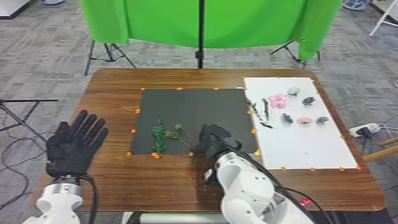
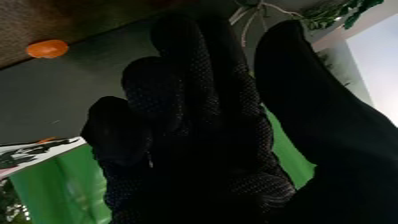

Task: Arrange flowers

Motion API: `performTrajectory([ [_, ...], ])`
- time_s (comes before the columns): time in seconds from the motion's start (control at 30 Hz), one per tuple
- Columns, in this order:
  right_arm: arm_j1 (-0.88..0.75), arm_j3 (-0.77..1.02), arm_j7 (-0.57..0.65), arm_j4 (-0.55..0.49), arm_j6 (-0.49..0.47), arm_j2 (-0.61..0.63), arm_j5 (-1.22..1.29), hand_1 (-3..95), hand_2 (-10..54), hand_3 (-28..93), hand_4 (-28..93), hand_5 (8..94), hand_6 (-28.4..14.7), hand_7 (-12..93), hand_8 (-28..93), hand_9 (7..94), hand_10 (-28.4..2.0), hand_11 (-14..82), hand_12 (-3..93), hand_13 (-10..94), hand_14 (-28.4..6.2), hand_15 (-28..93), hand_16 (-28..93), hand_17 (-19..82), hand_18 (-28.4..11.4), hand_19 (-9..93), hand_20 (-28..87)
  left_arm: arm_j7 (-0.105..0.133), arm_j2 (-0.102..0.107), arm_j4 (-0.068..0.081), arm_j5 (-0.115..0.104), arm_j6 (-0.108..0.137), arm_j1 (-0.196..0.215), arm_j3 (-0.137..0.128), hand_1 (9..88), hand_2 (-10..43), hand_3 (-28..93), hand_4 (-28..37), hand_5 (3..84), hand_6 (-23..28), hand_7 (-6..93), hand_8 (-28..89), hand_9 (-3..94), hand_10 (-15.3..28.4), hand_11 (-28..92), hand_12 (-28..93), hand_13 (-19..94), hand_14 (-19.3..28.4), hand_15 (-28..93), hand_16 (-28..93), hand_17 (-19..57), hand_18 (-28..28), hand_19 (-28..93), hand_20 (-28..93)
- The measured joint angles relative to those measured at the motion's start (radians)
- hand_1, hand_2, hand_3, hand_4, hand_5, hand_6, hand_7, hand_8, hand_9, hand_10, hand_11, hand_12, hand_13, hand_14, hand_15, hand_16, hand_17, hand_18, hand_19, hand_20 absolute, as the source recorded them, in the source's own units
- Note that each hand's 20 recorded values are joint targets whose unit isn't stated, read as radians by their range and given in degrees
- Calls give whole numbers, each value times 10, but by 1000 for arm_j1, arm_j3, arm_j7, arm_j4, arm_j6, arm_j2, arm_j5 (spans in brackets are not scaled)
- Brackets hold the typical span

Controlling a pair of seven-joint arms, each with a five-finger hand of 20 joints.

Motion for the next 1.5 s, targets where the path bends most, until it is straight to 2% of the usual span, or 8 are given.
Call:
performTrajectory([
  [0.17, -23, 10, 10, -35, 35, 19, 5, 462, -95, 745, -283, 789, -58, 289, 81, 774, -182, 428, 266, 688, -162, 775, 285, 427, -279, 932, 645, 3, -1, 0, 0, 0, 5, -4, 291, 128, 774, -283, 434, 97, 75, -89, 370, 149, 177, 74, 266, 159, 304, -73, -85, 140, 335, 96],
  [0.37, -27, 68, 44, -44, 132, 28, -24, 436, -95, 773, -283, 777, -59, 234, 45, 762, -188, 430, 266, 681, -164, 779, 295, 429, -282, 932, 652, 4, -2, -1, 0, 0, 8, -3, 291, 129, 775, -283, 434, 98, 75, -89, 370, 150, 178, 74, 265, 159, 304, -74, -85, 140, 335, 96],
  [0.73, 132, 219, 133, 168, 152, 84, -101, 403, -95, 803, -283, 759, -54, 221, -16, 755, -188, 440, 267, 678, -163, 779, 291, 428, -279, 932, 657, 19, -8, -2, 0, 0, 11, -2, 291, 129, 775, -283, 435, 98, 77, -89, 370, 150, 178, 74, 266, 159, 308, -74, -86, 140, 337, 96],
  [1.07, 233, 189, 123, 347, 145, 152, -154, 383, -95, 808, -283, 765, -48, 228, -106, 756, -187, 444, 268, 679, -165, 780, 293, 425, -280, 932, 661, 29, -10, -3, -2, 1, 14, 1, 291, 130, 776, -283, 436, 98, 78, -90, 371, 151, 181, 75, 267, 158, 311, -75, -86, 140, 338, 96],
  [1.33, 250, 151, 104, 403, 108, 149, -172, 369, -95, 805, -283, 763, -48, 224, -118, 755, -187, 441, 265, 676, -166, 778, 294, 419, -280, 932, 659, 34, -8, -4, -3, 3, 14, 3, 291, 130, 780, -283, 437, 98, 78, -90, 373, 151, 184, 76, 268, 158, 315, -74, -86, 140, 338, 97],
  [1.4, 255, 143, 100, 404, 104, 146, -176, 375, -95, 811, -282, 767, -47, 224, -118, 755, -187, 441, 265, 676, -166, 778, 294, 415, -282, 932, 658, 38, -6, -6, -3, 4, 14, 6, 291, 131, 780, -283, 438, 99, 79, -90, 375, 151, 186, 76, 269, 159, 318, -74, -86, 139, 339, 98],
  [1.43, 258, 138, 97, 407, 101, 145, -180, 405, -95, 802, -281, 774, -50, 222, -22, 759, -185, 440, 262, 676, -165, 777, 295, 413, -283, 932, 657, 41, -5, -8, -4, 6, 15, 8, 291, 131, 780, -283, 439, 99, 79, -90, 375, 152, 187, 76, 270, 159, 320, -74, -86, 139, 340, 99],
  [1.5, 269, 124, 93, 414, 88, 142, -188, 463, -95, 777, -282, 788, -54, 232, 43, 778, -175, 398, 323, 683, -163, 773, 292, 409, -284, 932, 654, 46, -3, -11, -6, 8, 15, 11, 291, 132, 780, -283, 440, 99, 80, -90, 376, 152, 188, 76, 270, 160, 322, -75, -85, 139, 340, 99],
])
